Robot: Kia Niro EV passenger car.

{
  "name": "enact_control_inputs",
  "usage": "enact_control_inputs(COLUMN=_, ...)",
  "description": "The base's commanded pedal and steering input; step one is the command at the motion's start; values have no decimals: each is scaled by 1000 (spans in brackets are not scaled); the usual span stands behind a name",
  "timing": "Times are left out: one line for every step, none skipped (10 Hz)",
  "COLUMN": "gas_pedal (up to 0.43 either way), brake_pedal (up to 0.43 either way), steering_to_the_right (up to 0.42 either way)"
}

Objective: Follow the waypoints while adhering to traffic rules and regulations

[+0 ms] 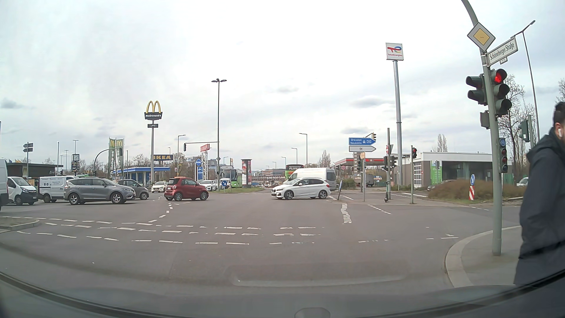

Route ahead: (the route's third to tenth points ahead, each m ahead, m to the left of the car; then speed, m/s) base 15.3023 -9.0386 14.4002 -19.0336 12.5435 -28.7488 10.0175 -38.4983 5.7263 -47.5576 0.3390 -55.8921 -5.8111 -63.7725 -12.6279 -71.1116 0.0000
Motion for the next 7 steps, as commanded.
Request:
enact_control_inputs(gas_pedal=0, brake_pedal=409, steering_to_the_right=-17)
enact_control_inputs(gas_pedal=0, brake_pedal=409, steering_to_the_right=-17)
enact_control_inputs(gas_pedal=0, brake_pedal=409, steering_to_the_right=-16)
enact_control_inputs(gas_pedal=0, brake_pedal=409, steering_to_the_right=-17)
enact_control_inputs(gas_pedal=0, brake_pedal=409, steering_to_the_right=-17)
enact_control_inputs(gas_pedal=0, brake_pedal=409, steering_to_the_right=-17)
enact_control_inputs(gas_pedal=0, brake_pedal=409, steering_to_the_right=-16)
